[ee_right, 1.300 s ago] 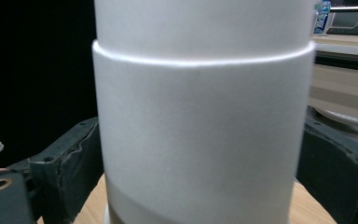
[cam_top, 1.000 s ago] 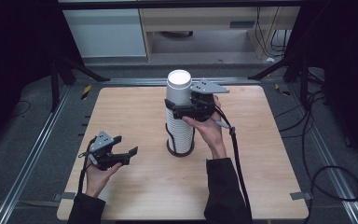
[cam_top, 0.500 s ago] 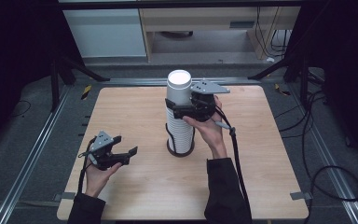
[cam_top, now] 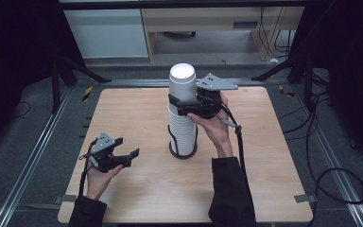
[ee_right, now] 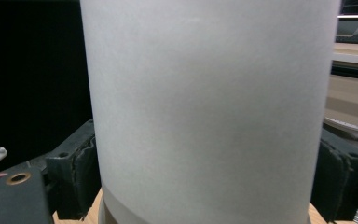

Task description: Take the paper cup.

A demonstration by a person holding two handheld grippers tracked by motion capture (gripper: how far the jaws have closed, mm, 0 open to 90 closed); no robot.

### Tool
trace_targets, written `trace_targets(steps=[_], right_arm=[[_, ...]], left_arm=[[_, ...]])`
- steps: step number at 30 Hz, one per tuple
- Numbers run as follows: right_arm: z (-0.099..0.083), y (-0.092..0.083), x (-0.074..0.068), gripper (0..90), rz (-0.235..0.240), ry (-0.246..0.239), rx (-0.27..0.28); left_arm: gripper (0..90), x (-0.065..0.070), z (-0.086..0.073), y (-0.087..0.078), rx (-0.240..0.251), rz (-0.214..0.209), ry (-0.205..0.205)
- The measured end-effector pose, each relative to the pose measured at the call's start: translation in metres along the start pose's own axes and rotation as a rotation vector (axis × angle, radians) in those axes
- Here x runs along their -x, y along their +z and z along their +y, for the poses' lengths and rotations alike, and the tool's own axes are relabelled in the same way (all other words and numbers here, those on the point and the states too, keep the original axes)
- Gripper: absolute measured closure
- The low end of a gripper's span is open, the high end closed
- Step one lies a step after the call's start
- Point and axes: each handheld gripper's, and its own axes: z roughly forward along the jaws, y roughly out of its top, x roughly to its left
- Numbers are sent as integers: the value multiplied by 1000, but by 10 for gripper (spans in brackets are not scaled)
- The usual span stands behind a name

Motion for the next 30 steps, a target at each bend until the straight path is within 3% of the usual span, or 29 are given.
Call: trace_targets(steps=[21, 30], right_arm=[[30, -12, 3, 139, 4, -7, 64], [45, -24, 2, 140, -3, -32, 96]], left_arm=[[175, 0, 0, 0, 1, -1, 1], [175, 0, 0, -1, 5, -5, 2]])
